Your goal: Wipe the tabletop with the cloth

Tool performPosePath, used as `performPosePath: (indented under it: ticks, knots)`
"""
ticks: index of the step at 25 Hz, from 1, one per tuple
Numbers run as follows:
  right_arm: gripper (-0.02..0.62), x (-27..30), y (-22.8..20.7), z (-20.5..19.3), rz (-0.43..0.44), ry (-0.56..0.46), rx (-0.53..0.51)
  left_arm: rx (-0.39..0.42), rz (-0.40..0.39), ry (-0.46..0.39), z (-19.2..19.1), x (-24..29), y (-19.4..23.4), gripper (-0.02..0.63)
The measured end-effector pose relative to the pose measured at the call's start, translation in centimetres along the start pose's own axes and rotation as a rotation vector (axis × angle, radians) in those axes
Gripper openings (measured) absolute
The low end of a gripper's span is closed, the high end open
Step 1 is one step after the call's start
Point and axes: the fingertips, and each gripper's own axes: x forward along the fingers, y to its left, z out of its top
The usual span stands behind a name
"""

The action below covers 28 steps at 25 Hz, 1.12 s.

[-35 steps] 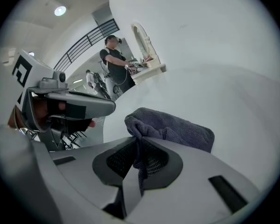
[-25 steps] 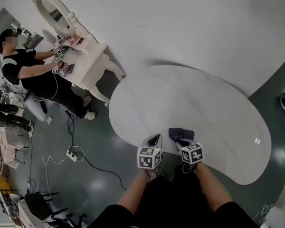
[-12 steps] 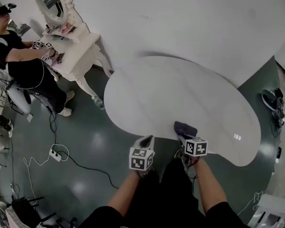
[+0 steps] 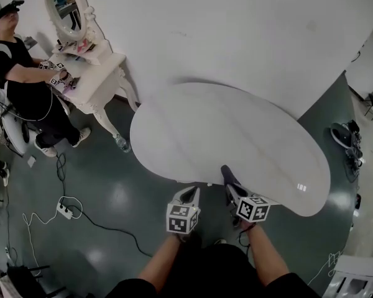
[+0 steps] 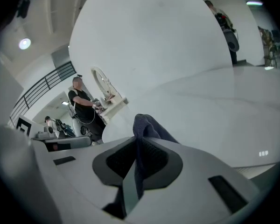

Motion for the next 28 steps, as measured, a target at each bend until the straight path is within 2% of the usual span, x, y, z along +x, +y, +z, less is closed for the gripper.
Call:
performPosePath:
  ticks: [4, 6, 11, 14, 20, 23, 28]
  knots:
    - [0.034, -5.4, 1.8, 4.0, -0.055, -0.141, -0.173, 0.056, 0.010, -0.064, 2.0, -1.2, -3.3, 0.008]
    - [0.034, -8.9, 2.5, 6.0, -0.075, -0.223, -0.202, 0.099, -0.022, -0.106, 3.4, -1.7, -6.2, 0.008]
    - [0.034, -17.1, 2.8, 9.1, -0.155, -0.366, -0.297, 0.119, -0.130, -0.234, 7.9, -3.1, -14.8, 0.008]
    - [0.034, -21.1, 2.9, 9.9, -0.196, -0.450, -0.322, 0.163, -0.169, -0.279, 8.9, -3.8, -18.8, 0.008]
    - [0.032, -28.3, 2.2, 10.2, -0.255, -0.561, -0.377, 0.227, -0.156, -0.295, 7.4, -5.0, -24.1, 0.008]
    - [0.032, -30.5, 1.8, 9.8, -0.260, -0.585, -0.385, 0.270, -0.162, -0.327, 7.1, -5.6, -26.4, 0.008]
    - [0.032, -31.7, 1.6, 9.2, -0.232, -0.606, -0.347, 0.292, -0.159, -0.328, 6.7, -6.0, -27.9, 0.008]
